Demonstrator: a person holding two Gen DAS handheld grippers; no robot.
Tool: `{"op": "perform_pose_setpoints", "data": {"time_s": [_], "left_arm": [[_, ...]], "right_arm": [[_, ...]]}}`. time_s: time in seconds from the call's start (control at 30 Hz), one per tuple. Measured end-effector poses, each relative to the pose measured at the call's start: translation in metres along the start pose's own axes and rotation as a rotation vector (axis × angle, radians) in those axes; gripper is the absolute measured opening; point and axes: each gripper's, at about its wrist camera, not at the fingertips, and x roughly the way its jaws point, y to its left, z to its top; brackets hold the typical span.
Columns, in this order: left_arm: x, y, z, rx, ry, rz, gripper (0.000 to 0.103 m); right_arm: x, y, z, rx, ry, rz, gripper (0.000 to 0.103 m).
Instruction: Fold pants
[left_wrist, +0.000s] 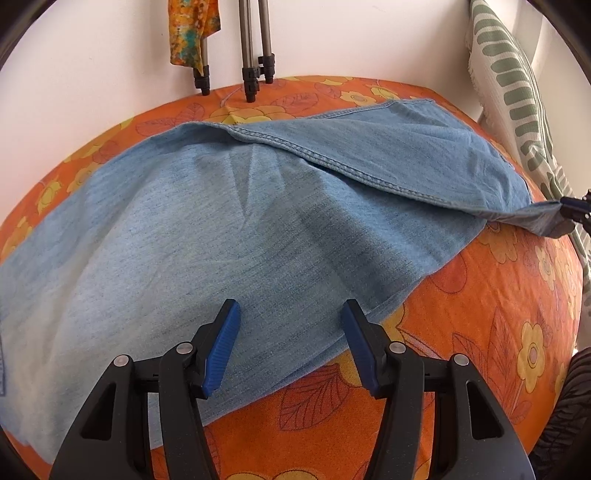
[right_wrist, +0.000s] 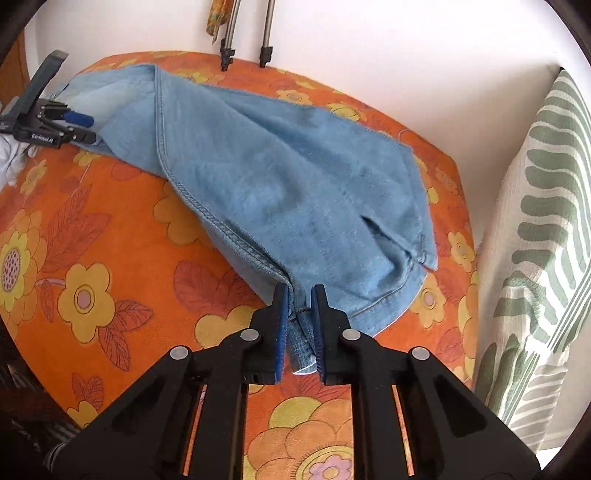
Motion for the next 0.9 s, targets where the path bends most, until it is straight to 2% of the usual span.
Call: {"op": "perform_pose_setpoints", "data": {"time_s": [0.1,0.23,0.33,0.47,0.6,0.73,0.8,0.87,0.9], "left_arm": [[0.0,0.003,0.001,-0.016,-0.004,-0.01,0.057],[0.002,0.001,0.0,-0.002,-0.014,-0.005,0.057],[0.004,0.002,0.0,0.002,-0.018,-0.007,0.057],[0.006,0.005,0.001,-0.02,-0.02,-0.016,0.057],[0.009,0.006,-0.001,-0.01,-0.019,-0.011,0.057],[0.011,0.007,-0.002,-0.018,-0.019,-0.007,0.057],[0.013,0.006,-0.002,-0.021,-0.023,-0.003,0.058],[0.015,0.005,-0.002,-0.012,-0.025,0.001,0.06],[0.015,0.004,-0.002,-0.007,-0.024,0.005,0.061]], "right_arm": [[-0.003,-0.029,0.034,0.012,-0.05,-0.109,0.012],[0.01,-0.066,0.087,0.016,-0.094,-0.208,0.011],[0.033,-0.091,0.13,0.03,-0.102,-0.259,0.011],[0.084,-0.118,0.173,0.048,-0.078,-0.304,0.01],[0.137,-0.127,0.194,0.036,-0.034,-0.319,0.01],[0.181,-0.129,0.197,0.042,0.001,-0.332,0.009],[0.192,-0.132,0.195,0.036,-0.007,-0.369,0.009],[0.194,-0.143,0.196,0.081,-0.018,-0.323,0.009],[0.189,-0.151,0.195,0.115,-0.024,-0.28,0.012]]}}
